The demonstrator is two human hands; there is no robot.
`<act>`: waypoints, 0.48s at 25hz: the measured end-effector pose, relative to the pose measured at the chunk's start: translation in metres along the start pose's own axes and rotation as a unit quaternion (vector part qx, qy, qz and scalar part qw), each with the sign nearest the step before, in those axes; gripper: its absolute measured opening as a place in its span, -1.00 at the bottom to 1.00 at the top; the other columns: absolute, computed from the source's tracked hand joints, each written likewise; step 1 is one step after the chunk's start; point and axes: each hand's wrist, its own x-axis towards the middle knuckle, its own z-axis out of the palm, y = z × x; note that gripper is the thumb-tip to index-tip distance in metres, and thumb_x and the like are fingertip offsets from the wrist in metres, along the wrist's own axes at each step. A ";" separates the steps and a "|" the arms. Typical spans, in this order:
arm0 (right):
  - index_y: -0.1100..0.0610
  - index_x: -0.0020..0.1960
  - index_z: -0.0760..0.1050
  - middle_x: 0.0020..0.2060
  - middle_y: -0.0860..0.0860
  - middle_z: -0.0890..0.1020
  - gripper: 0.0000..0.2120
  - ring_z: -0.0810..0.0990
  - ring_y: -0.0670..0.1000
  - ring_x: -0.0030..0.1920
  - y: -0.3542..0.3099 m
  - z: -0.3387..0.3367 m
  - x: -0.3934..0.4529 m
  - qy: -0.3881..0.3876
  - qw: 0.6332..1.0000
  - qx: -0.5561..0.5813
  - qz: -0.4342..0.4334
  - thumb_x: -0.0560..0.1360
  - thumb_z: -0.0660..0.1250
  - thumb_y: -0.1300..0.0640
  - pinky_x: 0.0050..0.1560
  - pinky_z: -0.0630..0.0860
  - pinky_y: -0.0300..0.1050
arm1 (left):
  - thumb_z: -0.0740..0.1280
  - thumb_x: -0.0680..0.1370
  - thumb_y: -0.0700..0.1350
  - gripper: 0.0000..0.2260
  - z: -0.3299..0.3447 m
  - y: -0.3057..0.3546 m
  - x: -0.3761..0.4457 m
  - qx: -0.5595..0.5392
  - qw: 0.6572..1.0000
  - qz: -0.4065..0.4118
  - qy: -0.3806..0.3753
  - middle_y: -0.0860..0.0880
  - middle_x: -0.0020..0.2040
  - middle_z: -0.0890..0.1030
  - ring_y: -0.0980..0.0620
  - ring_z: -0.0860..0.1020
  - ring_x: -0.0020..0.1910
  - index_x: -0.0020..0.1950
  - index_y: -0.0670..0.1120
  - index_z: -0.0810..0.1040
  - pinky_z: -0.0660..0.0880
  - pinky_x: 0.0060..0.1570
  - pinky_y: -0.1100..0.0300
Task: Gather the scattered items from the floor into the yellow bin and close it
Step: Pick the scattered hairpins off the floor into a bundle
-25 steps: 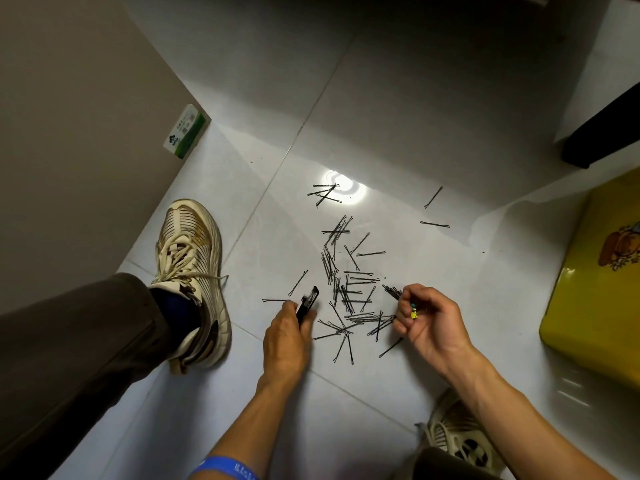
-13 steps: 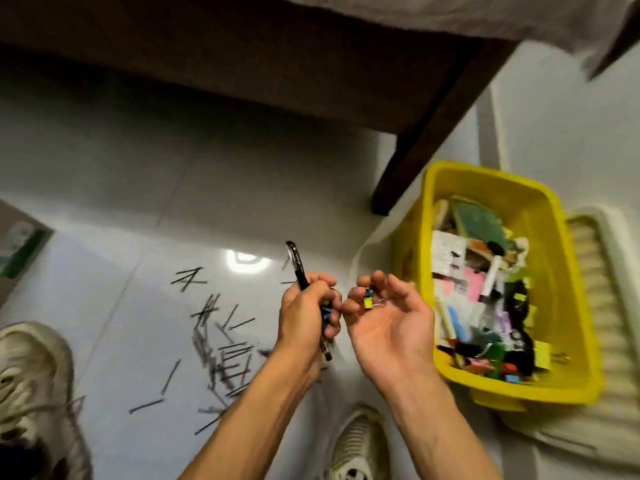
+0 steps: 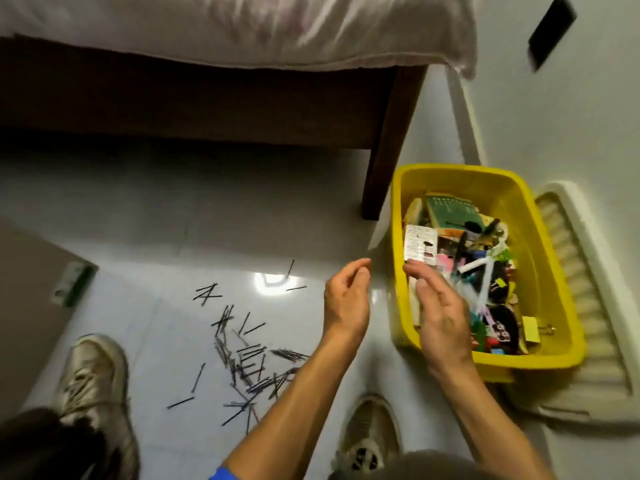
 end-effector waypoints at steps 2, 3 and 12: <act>-0.13 0.12 0.55 0.06 -0.28 0.58 -0.78 0.51 -0.34 0.11 0.010 0.049 -0.020 -0.113 0.992 -0.039 -0.026 0.62 0.20 0.12 0.03 0.43 -0.50 | 0.23 0.62 -0.10 -0.79 -0.049 -0.029 -0.003 0.040 0.997 -0.019 0.058 0.12 0.12 0.63 0.15 0.57 0.13 0.18 0.08 0.60 0.52 0.15 0.18; -0.16 0.10 0.54 0.05 -0.27 0.58 -0.78 0.52 -0.32 0.09 0.018 0.075 -0.031 -0.177 0.982 -0.066 -0.018 0.61 0.23 0.13 0.00 0.47 -0.45 | 0.24 0.62 -0.12 -0.77 -0.077 -0.044 -0.004 0.066 0.994 -0.039 0.080 0.08 0.16 0.62 0.12 0.56 0.15 0.22 0.05 0.59 0.51 0.17 0.17; 0.07 0.41 0.39 0.41 0.09 0.40 -0.46 0.41 0.16 0.32 0.106 0.236 0.059 -0.337 0.834 -0.419 -0.126 0.44 0.33 0.25 0.28 0.38 0.01 | 0.26 0.56 -0.17 -0.55 -0.285 -0.108 0.108 0.399 0.904 -0.060 0.143 -0.07 0.44 0.39 -0.09 0.36 0.38 0.46 -0.07 0.38 0.34 0.33 0.06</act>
